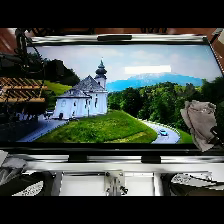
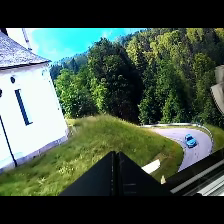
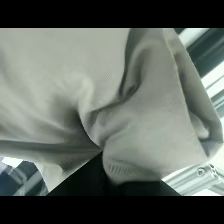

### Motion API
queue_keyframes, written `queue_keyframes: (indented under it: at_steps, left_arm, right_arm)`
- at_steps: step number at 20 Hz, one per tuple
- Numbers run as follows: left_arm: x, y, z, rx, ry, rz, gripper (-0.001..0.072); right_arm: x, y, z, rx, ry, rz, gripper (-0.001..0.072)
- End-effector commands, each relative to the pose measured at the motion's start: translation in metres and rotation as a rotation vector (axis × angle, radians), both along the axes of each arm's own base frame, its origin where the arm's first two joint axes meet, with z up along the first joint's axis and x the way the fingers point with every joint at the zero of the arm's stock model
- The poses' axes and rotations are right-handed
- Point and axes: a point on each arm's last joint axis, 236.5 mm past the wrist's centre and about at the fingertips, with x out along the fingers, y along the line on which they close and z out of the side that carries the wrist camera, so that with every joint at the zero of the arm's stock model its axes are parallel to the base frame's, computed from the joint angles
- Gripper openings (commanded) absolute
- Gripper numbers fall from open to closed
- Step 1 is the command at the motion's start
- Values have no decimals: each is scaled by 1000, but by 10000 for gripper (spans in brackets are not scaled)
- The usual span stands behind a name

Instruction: Fold the shirts.

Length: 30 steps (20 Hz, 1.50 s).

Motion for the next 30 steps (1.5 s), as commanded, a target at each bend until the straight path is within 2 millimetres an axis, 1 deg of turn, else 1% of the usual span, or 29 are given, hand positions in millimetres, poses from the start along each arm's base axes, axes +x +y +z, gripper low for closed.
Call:
queue_keyframes:
  at_steps: [1, 3, 4, 5, 6, 7, 8, 9, 10, 11, 12, 13, 14, 15, 16, 17, 18, 19, 20, 21, 22, 23, 24, 25, 26, 27, 29, 30]
  left_arm:
    - [-1, 0, -1, 3, 6, -4, 37]
    - [-3, 0, -2, 6, 13, -8, 37]
    - [-3, 0, -3, 7, 14, -8, 37]
    - [-3, 0, -3, 7, 14, -8, 38]
    - [-3, 0, -3, 7, 14, -8, 38]
    - [-3, 0, -3, 7, 14, -8, 38]
    - [-3, 0, -3, 7, 14, -8, 38]
    - [-2, 0, -3, 9, 14, -10, 38]
    - [-2, 1, -4, 9, 15, -7, 38]
    - [-1, 2, -4, 9, 15, -5, 38]
    - [-1, 2, -4, 10, 14, -5, 38]
    - [0, 4, -6, 22, 12, 0, 38]
    - [3, 9, -10, 46, 11, 8, 37]
    - [6, 16, -16, 91, 6, 14, 37]
    - [11, 26, -24, 149, -5, 20, 36]
    - [18, 38, -34, 210, -5, 41, 36]
    - [23, 50, -44, 274, 9, 54, 36]
    - [25, 61, -56, 339, 40, 58, 36]
    - [26, 74, -69, 419, 82, 61, 36]
    - [26, 92, -86, 530, 136, 67, 35]
    - [24, 108, -103, 626, 194, 75, 37]
    - [22, 115, -121, 675, 261, 78, 116]
    - [19, 114, -140, 667, 345, 101, 475]
    - [13, 109, -157, 653, 431, 106, 697]
    - [8, 105, -169, 658, 480, 85, 687]
    - [7, 104, -174, 665, 487, 78, 681]
    - [19, 95, -167, 643, 415, 85, 669]
    - [24, 91, -161, 631, 374, 88, 669]
  right_arm:
    - [-19, 4, -8, 0, 67, 7, 62]
    - [-26, 9, -14, 10, 89, 6, 63]
    - [-28, 11, -16, 16, 96, 0, 90]
    - [-30, 12, -16, 19, 102, -6, 194]
    - [-33, 16, -14, 39, 115, 7, 421]
    - [-41, 24, -8, 85, 141, 49, 461]
    - [-52, 25, 2, 93, 184, 76, 461]
    - [-63, 19, 16, 64, 226, 86, 461]
    - [-66, 10, 33, 22, 239, 95, 461]
    - [-61, -1, 53, -31, 212, 94, 461]
    - [-46, -14, 73, -100, 147, 72, 461]
    - [-26, -27, 98, -167, 58, 59, 460]
    - [4, -44, 130, -251, -77, 50, 461]
    - [44, -58, 170, -343, -254, 58, 460]
    - [87, -64, 213, -429, -434, 91, 461]
    - [138, -58, 264, -520, -641, 153, 460]
    - [184, -36, 309, -570, -833, 245, 460]
    - [229, 8, 349, -568, -1024, 373, 460]
    - [259, 59, 366, -514, -1142, 477, 460]
    - [276, 114, 361, -429, -1167, 577, 460]
    - [281, 164, 330, -348, -1078, 691, 460]
    - [277, 199, 282, -281, -912, 700, 461]
    - [265, 222, 237, -247, -742, 717, 461]
    - [252, 245, 197, -193, -599, 755, 461]
    - [243, 266, 171, -126, -519, 794, 461]
    - [236, 282, 152, -68, -464, 804, 461]
    - [236, 292, 136, -39, -423, 748, 461]
    - [237, 291, 134, -45, -417, 730, 460]
